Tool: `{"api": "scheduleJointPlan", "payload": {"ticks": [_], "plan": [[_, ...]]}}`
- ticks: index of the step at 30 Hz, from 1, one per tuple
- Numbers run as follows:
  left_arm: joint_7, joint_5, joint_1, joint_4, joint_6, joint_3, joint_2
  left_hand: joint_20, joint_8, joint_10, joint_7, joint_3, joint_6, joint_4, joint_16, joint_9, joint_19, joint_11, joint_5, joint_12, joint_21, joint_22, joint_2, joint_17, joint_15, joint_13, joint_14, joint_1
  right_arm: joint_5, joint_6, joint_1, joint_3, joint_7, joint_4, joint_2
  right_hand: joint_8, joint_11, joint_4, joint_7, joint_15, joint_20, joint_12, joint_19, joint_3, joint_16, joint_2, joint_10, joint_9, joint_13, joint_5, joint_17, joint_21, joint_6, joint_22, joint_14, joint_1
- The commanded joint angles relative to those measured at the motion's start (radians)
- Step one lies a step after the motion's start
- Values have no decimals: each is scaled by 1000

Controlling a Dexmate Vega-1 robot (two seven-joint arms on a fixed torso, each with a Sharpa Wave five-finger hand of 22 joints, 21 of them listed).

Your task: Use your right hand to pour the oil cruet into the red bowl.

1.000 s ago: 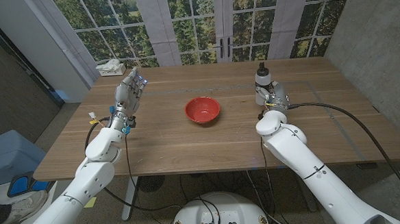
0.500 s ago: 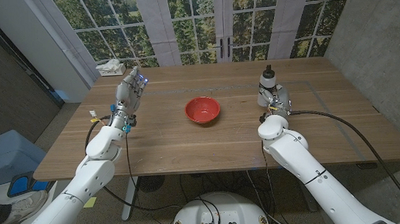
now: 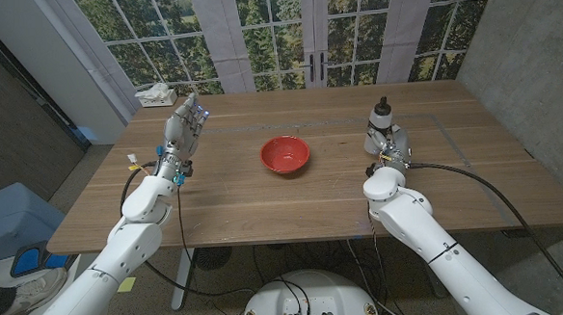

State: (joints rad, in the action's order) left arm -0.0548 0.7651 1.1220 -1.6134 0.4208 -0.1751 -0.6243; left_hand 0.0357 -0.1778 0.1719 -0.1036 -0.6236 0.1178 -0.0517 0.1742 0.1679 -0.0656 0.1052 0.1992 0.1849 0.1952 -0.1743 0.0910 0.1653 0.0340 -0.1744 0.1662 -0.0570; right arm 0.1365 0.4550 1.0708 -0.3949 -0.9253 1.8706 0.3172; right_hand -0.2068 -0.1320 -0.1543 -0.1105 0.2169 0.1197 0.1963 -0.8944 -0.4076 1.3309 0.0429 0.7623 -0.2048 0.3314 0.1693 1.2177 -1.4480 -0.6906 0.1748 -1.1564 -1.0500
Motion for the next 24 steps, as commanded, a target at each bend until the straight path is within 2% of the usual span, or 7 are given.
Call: {"api": "scheduleJointPlan", "payload": {"ticks": [1,7,13,24], "plan": [[-6,3,-13,14,-5,-5,3,41,-4,62,-4,-3,0,-5,1,3,0,5,-1,2,1,-2,20,3,94,-2,78,-1,20,-4,-13,-12,-21,-31,1,-4,10,9,9,-1,94,4,1,-19,-3,27,2,1,3,6,1,2,2,2,8,24],[-8,5,-18,19,-7,-6,3,41,-4,62,-4,-2,0,-6,1,3,-1,5,-1,2,1,-2,21,3,94,-2,78,0,26,23,-21,-21,-11,-30,17,1,15,10,14,-1,92,-1,1,-18,-7,24,-11,1,1,4,0,3,14,2,12,31],[-9,5,-21,23,-6,-5,3,40,-4,62,-5,-2,0,-7,1,3,-1,5,-1,2,1,-2,22,4,94,-2,78,1,23,68,-28,-30,-8,-16,36,11,21,14,19,-1,89,-7,-4,-8,-16,4,-38,2,-2,2,0,5,42,1,22,57],[-19,9,-33,37,-4,-10,8,41,-5,62,-4,-2,-1,-9,1,3,1,5,0,2,1,-2,23,4,95,-2,79,2,27,131,-33,-37,7,9,63,23,33,19,22,-1,87,-18,-41,10,-21,-32,-129,3,-17,2,1,6,108,0,-1,106]]}}
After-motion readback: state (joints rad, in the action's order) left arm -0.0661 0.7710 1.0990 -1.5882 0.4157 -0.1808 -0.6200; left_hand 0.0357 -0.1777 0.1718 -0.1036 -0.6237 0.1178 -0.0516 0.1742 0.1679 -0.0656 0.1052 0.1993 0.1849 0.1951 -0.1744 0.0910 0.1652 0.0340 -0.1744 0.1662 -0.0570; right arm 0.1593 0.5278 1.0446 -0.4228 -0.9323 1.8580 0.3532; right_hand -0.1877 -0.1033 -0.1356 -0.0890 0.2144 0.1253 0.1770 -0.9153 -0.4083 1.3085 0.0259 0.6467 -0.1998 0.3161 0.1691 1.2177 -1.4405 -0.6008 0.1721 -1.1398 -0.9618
